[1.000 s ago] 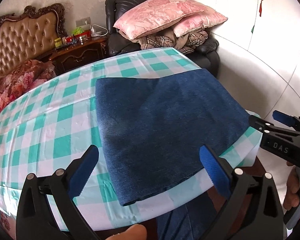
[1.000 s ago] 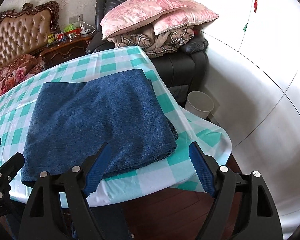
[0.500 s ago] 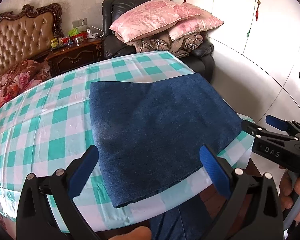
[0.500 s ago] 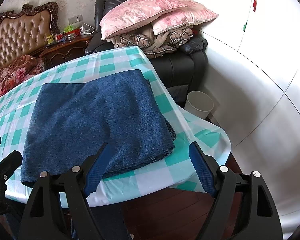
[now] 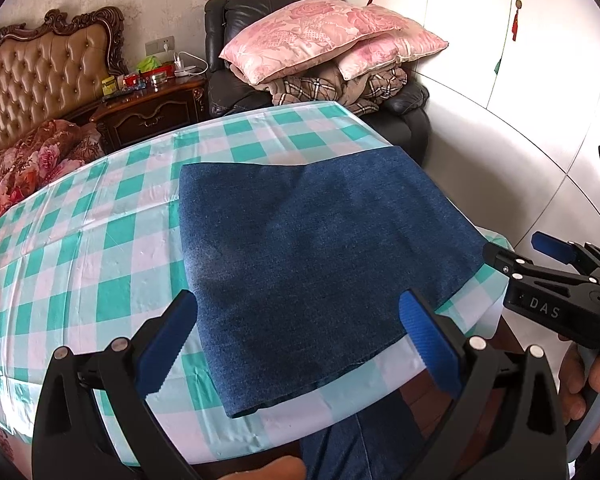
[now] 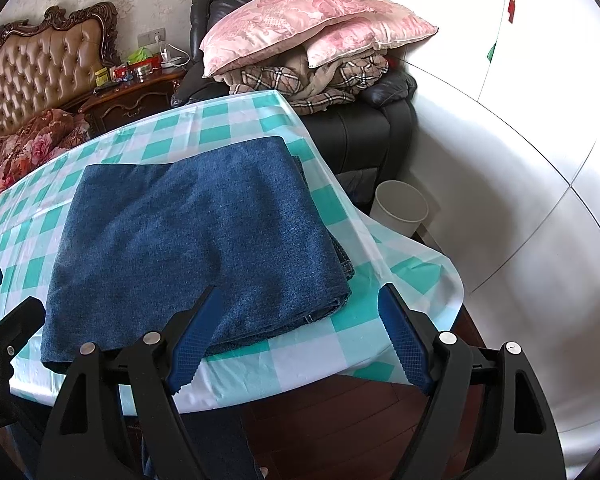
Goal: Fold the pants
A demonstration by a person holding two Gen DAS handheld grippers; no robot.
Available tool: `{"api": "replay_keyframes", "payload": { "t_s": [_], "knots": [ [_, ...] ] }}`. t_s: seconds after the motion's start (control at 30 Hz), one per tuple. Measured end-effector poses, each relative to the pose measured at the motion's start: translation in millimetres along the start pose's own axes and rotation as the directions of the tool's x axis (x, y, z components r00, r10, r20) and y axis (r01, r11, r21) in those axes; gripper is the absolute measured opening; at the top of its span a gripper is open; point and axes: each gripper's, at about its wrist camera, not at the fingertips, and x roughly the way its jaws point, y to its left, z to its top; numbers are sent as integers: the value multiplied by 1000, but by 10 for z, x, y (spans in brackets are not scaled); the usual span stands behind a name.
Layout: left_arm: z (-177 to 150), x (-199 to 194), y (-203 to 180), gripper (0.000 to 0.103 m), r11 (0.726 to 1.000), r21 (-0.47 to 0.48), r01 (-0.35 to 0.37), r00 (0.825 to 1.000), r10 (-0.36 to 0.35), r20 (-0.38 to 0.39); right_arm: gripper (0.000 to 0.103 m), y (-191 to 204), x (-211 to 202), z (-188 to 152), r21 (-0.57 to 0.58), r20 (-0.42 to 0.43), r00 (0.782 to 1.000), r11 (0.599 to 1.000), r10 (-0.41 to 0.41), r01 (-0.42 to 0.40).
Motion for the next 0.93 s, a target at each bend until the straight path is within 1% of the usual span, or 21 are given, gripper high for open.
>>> {"api": "replay_keyframes", "payload": {
  "t_s": [0.47,0.5,0.6,0.67,0.73,0.77,0.8,0.83,0.87,0.9,0.93],
  "knots": [
    [26,71,2,101,1000,-16,7,1000,-7,-7,77,1,37,-17,0,-5,1000,1000,3,-3],
    [22,73,-6,101,1000,-13,7,1000,-7,6,77,0,37,-19,1,-5,1000,1000,2,-2],
    [47,122,-75,101,999,19,36,999,-37,27,77,-8,81,-28,8,-9,1000,1000,2,-2],
    [82,196,-108,101,998,20,52,998,-53,30,77,-26,103,-34,15,-11,1000,1000,1,-1],
    [111,240,-91,101,995,0,98,995,-98,20,77,-50,126,-25,24,-14,1000,1000,-1,2],
    [120,252,-63,101,994,-11,110,994,-110,7,82,-62,135,-16,29,-14,1000,1000,-2,2],
    [112,227,10,101,995,-14,99,995,-99,14,84,-82,139,-9,41,-7,1000,999,-1,1],
    [82,168,130,101,997,-35,62,997,-60,39,88,-99,142,-4,52,-1,1000,999,0,0],
    [3,47,416,101,994,-108,-2,997,10,74,88,-119,147,2,65,7,1000,998,-2,1],
    [-88,-66,697,101,982,-184,-42,994,60,91,88,-144,157,13,83,15,1000,997,-6,5],
    [-198,-185,1018,101,960,-266,-85,987,117,108,88,-177,172,32,99,24,1000,995,-8,5]
  ]
}}
